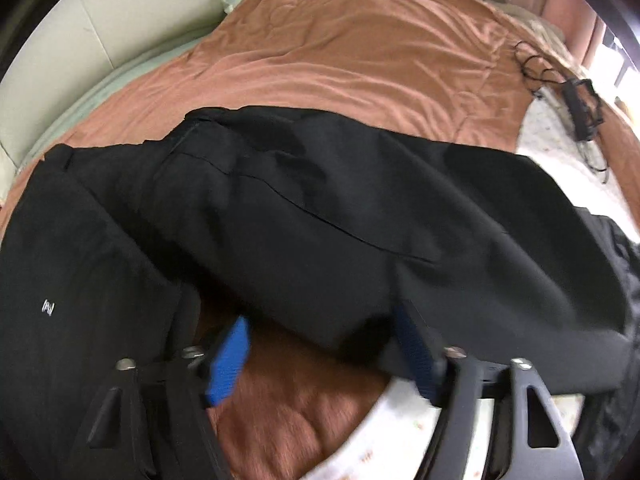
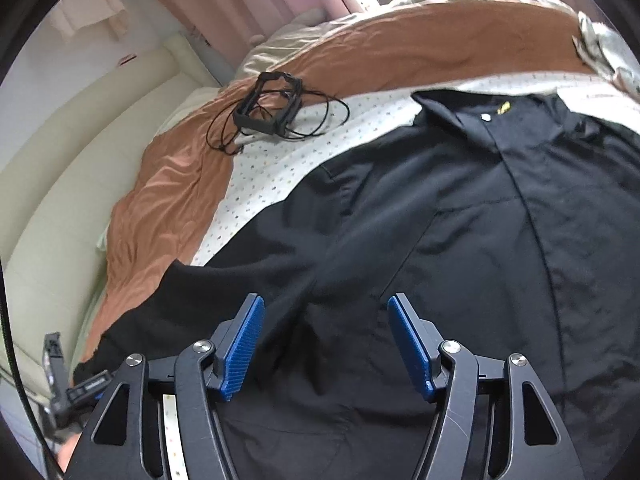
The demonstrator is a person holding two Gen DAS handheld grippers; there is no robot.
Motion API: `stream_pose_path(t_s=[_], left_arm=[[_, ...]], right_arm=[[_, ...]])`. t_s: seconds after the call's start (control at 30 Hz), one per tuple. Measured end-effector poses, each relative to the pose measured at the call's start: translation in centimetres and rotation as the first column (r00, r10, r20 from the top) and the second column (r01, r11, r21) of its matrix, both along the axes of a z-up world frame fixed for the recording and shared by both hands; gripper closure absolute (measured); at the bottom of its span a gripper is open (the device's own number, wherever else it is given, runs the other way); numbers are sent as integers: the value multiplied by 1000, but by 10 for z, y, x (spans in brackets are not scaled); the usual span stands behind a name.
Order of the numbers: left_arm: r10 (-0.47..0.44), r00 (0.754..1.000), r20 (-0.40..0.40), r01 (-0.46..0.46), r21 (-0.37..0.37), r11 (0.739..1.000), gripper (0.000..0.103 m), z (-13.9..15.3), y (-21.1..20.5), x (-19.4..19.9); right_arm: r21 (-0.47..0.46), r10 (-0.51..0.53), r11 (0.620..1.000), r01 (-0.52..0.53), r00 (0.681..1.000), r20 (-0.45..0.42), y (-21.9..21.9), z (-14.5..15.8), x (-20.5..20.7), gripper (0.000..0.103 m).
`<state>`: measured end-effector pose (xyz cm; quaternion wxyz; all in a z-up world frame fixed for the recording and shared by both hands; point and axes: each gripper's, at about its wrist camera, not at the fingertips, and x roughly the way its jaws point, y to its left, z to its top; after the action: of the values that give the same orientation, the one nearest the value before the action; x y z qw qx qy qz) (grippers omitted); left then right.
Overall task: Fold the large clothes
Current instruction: 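Lower the left gripper toward the black trousers leg beside the shirt, then grasp the black trousers with the left gripper and lift them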
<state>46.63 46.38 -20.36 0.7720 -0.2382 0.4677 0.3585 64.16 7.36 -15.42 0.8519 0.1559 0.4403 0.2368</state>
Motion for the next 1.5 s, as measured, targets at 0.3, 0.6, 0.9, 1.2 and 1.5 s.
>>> stream_pose_path(t_s=[0.3, 0.6, 0.9, 1.2, 1.5], left_arm=[[-108, 994, -1, 107, 124, 986, 101, 42, -4, 20], [-213, 964, 161, 174, 225, 959, 103, 152, -37, 29], [-377, 871, 314, 276, 321, 906, 103, 265, -118, 53], [-554, 729, 402, 424, 370, 827, 103, 324, -215, 72], [-689, 579, 436, 598, 348, 722, 103, 333, -299, 99]], right_arm=[[102, 26, 995, -14, 993, -118, 6, -39, 24, 66], [123, 66, 992, -40, 975, -213, 18, -57, 21, 67], [196, -8, 979, 48, 980, -201, -54, -18, -8, 37], [144, -193, 968, 203, 978, -84, -150, 38, -46, 23], [196, -303, 926, 322, 945, -120, -232, 38, -84, 23]])
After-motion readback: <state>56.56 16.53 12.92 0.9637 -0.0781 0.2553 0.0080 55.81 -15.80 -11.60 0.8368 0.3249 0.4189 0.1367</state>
